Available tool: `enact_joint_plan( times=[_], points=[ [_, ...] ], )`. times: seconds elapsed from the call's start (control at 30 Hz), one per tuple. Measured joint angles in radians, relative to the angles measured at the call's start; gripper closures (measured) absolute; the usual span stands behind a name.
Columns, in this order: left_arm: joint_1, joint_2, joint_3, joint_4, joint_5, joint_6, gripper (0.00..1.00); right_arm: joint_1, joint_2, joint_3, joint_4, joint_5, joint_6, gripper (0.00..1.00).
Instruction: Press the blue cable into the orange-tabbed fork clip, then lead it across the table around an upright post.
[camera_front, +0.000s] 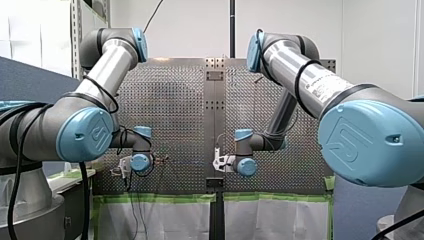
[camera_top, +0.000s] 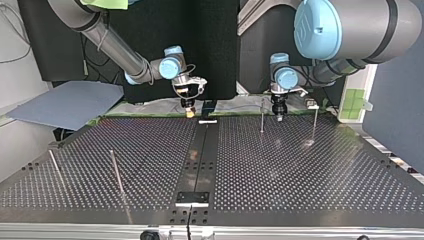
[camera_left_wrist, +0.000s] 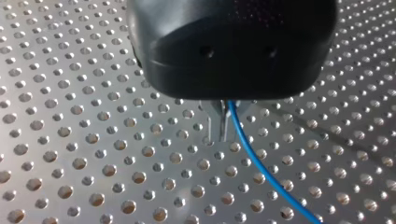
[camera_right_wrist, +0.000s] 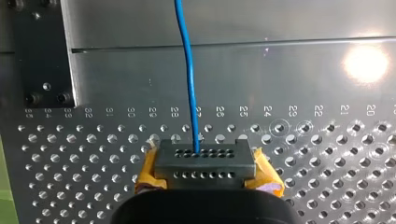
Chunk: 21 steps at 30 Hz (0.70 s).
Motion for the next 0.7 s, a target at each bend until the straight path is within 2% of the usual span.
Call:
enact_joint_plan(
  times=[0.17, 0.2, 0.23, 0.27, 0.3, 0.33, 0.37, 0.43, 0.57, 0.7],
  points=[
    [0.001, 0.000, 0.000, -0.001, 0.026, 0.007, 0.78, -0.004, 0.000, -0.005, 0.001, -0.002, 0.000, 1.00],
    [0.002, 0.001, 0.000, -0.002, 0.030, 0.007, 0.71, -0.006, 0.000, -0.006, 0.001, -0.002, 0.000, 1.00],
    [0.003, 0.001, 0.000, -0.003, 0.034, 0.008, 0.57, -0.007, 0.000, -0.007, 0.001, -0.002, 0.000, 1.00],
    [0.004, 0.001, 0.000, -0.005, 0.041, 0.010, 0.57, -0.008, 0.000, -0.007, 0.001, -0.002, 0.000, 1.00],
    [0.006, 0.001, 0.000, -0.007, 0.048, 0.013, 0.45, -0.008, 0.000, -0.008, 0.001, -0.002, 0.000, 1.00],
    [0.008, 0.001, 0.000, -0.009, 0.055, 0.016, 0.25, -0.009, 0.000, -0.008, 0.001, -0.002, 0.000, 1.00],
    [0.011, 0.001, 0.000, -0.014, 0.065, 0.022, 0.25, -0.009, 0.000, -0.008, 0.002, -0.002, 0.000, 1.00],
    [0.015, 0.001, 0.000, -0.025, 0.076, 0.033, 0.00, -0.010, 0.000, -0.008, 0.002, -0.002, 0.000, 1.00],
    [0.022, 0.001, 0.000, -0.061, 0.063, 0.047, 0.00, -0.010, 0.000, -0.008, 0.006, -0.003, 0.000, 1.00],
    [0.028, 0.001, 0.001, -0.097, 0.050, 0.035, 0.00, -0.010, 0.000, -0.011, 0.007, -0.003, 0.000, 1.00]
  ],
)
